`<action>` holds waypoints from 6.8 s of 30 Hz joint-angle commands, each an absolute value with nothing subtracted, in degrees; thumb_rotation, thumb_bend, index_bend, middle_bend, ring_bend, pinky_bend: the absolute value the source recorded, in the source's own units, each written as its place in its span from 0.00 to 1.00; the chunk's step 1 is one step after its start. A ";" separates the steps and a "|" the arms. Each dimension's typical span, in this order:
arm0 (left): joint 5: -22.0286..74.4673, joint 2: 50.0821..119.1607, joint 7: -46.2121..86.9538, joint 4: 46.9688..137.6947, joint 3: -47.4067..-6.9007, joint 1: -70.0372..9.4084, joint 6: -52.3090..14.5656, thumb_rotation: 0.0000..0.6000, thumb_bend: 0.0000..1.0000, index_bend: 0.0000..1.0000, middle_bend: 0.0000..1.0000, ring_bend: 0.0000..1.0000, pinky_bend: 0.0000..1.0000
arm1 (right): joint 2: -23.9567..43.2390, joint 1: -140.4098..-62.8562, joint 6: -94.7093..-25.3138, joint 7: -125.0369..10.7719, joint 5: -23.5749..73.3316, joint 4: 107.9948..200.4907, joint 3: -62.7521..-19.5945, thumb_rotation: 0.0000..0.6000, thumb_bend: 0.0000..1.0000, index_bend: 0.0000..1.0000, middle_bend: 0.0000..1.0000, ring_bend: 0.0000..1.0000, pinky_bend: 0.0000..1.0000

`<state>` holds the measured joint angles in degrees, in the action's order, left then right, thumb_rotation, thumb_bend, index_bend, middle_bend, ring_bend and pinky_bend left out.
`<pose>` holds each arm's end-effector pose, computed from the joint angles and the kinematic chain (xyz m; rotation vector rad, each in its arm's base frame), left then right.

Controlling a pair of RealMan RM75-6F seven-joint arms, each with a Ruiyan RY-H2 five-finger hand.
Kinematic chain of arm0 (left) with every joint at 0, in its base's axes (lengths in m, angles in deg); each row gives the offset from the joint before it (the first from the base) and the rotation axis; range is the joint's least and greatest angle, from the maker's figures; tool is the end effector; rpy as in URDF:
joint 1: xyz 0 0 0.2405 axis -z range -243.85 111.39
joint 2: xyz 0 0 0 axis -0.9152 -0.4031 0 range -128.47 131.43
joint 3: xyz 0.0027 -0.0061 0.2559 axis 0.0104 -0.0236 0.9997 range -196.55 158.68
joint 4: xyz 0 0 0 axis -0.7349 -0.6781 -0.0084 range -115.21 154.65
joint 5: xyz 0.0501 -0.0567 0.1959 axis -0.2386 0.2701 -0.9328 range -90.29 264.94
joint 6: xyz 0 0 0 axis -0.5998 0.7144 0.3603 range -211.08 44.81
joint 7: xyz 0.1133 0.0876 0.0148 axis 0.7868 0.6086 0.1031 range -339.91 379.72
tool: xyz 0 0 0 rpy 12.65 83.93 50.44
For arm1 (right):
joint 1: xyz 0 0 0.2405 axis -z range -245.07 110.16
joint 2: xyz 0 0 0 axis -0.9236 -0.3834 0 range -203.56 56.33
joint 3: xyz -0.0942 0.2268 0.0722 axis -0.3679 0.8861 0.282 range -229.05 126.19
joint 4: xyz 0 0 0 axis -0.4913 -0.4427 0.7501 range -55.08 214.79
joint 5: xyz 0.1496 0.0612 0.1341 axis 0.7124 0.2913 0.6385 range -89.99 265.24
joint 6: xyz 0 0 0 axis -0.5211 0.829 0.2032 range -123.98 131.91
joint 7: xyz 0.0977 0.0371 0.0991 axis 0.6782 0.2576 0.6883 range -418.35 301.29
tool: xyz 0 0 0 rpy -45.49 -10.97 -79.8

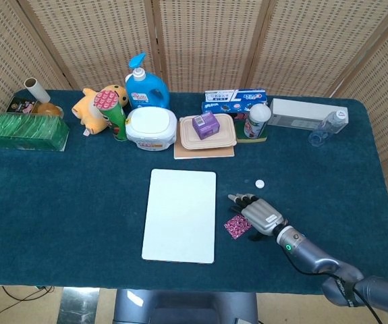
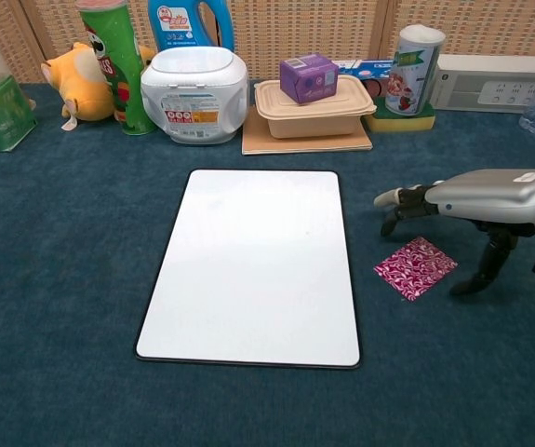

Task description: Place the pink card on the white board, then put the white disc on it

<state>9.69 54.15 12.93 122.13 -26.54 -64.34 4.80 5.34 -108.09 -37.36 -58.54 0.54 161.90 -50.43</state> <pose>-0.3040 0.1781 0.2300 -1.1407 -0.9467 -0.9744 -0.2071 -0.3101 -0.0081 2.2546 -0.9339 0.6881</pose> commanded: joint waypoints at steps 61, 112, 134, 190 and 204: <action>9.52 53.49 10.54 121.76 -26.51 -64.71 4.59 1.00 0.10 0.00 0.00 0.00 0.00 | 6.92 -108.79 -42.26 -54.12 0.77 160.32 -52.29 1.00 0.31 0.48 0.01 0.03 0.10; 9.56 52.42 6.30 120.29 -26.50 -64.72 3.53 1.00 0.10 0.00 0.00 0.00 0.00 | 18.60 -131.74 -40.34 -87.96 49.11 167.45 -41.96 1.00 0.20 0.03 0.00 0.00 0.11; 9.95 52.70 8.44 121.64 -26.51 -64.82 3.99 1.00 0.10 0.00 0.00 0.00 0.00 | 11.04 -118.11 -36.10 -69.15 38.90 149.56 -46.82 1.00 0.28 0.30 0.02 0.00 0.14; 11.33 52.61 9.60 122.09 -26.81 -63.86 2.18 1.00 0.10 0.00 0.00 0.00 0.00 | 18.09 -113.96 -29.30 -51.50 22.34 132.98 -42.24 1.00 0.30 0.48 0.05 0.01 0.16; 11.30 52.54 9.30 122.06 -26.81 -63.93 2.26 1.00 0.10 0.00 0.00 0.00 0.00 | 18.01 -113.56 -29.32 -51.42 22.21 133.38 -41.44 1.00 0.32 0.53 0.06 0.02 0.16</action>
<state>11.30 52.54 9.29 122.06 -26.81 -63.94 2.27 18.05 -113.57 -29.31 -51.41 22.23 133.33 -41.47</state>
